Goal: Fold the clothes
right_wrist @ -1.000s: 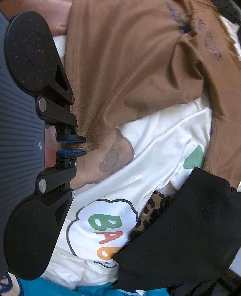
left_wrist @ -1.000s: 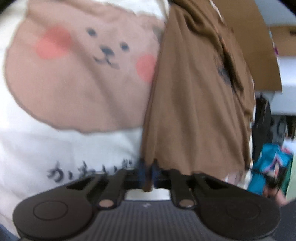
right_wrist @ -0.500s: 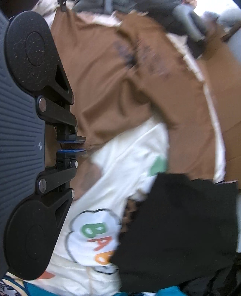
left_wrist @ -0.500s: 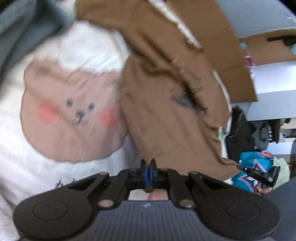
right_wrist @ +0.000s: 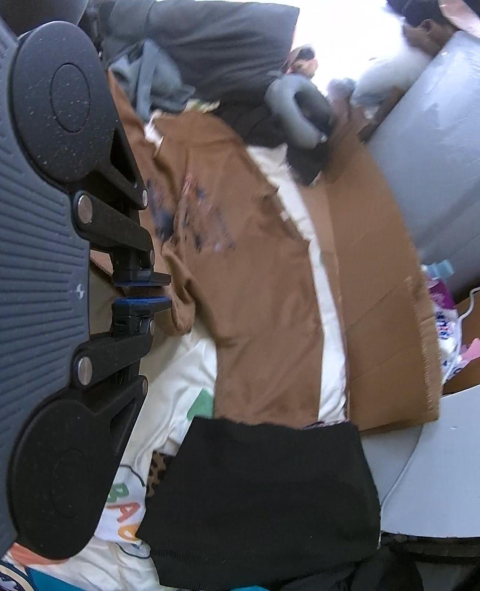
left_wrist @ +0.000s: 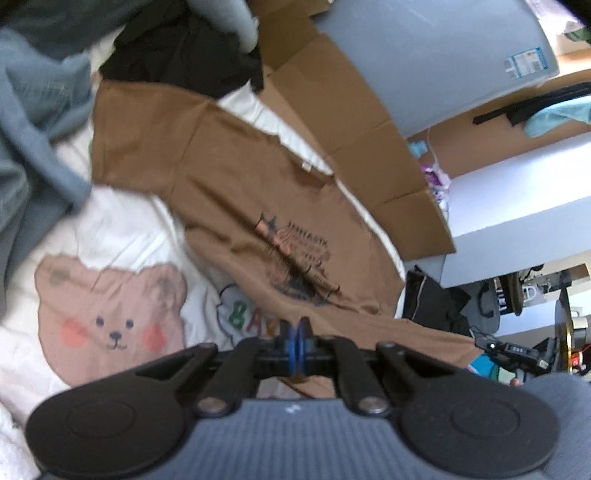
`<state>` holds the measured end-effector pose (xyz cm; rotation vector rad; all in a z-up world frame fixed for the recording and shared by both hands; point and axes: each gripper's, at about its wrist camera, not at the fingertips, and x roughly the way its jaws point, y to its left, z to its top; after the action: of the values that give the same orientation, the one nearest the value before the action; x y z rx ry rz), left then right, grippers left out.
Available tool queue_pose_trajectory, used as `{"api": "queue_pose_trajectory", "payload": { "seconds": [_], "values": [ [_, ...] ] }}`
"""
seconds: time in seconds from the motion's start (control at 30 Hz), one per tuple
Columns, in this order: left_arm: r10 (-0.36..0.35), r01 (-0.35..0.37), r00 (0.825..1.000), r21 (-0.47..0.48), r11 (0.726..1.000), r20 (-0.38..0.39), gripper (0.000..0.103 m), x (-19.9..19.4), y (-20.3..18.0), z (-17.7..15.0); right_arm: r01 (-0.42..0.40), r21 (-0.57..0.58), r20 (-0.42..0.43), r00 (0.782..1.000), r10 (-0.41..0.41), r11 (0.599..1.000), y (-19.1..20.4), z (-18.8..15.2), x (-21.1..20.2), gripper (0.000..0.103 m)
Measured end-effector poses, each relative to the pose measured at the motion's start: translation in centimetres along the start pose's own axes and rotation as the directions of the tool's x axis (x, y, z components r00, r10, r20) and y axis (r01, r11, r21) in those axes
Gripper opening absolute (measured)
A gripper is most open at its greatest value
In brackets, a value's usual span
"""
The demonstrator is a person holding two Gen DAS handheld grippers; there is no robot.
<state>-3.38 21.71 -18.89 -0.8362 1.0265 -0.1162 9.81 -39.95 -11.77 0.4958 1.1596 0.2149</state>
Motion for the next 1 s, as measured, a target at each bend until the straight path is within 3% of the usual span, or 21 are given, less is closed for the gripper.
{"api": "queue_pose_trajectory", "payload": {
  "seconds": [0.43,0.57,0.7,1.0],
  "values": [
    [-0.05,0.043,0.991,0.058,0.997,0.127,0.002,-6.6,-6.1,2.9,-0.104,0.039,0.137,0.986,0.098,0.994,2.7,2.4,-9.4,0.0],
    [-0.042,0.027,0.99,0.115,0.993,0.131,0.002,-7.2,-8.0,3.1,-0.082,0.003,0.173,0.982,0.081,0.997,3.0,2.9,-11.8,0.0],
    [-0.033,0.021,0.993,0.107,0.994,0.111,0.002,-6.0,-7.7,2.6,-0.082,0.025,0.167,0.983,0.077,0.996,1.8,2.1,-11.5,0.0],
    [0.048,-0.051,0.996,0.036,0.998,0.076,0.002,-4.8,-3.8,1.1,-0.102,0.123,0.081,0.992,0.092,0.987,-2.9,-2.6,-4.5,0.0]
  ]
}}
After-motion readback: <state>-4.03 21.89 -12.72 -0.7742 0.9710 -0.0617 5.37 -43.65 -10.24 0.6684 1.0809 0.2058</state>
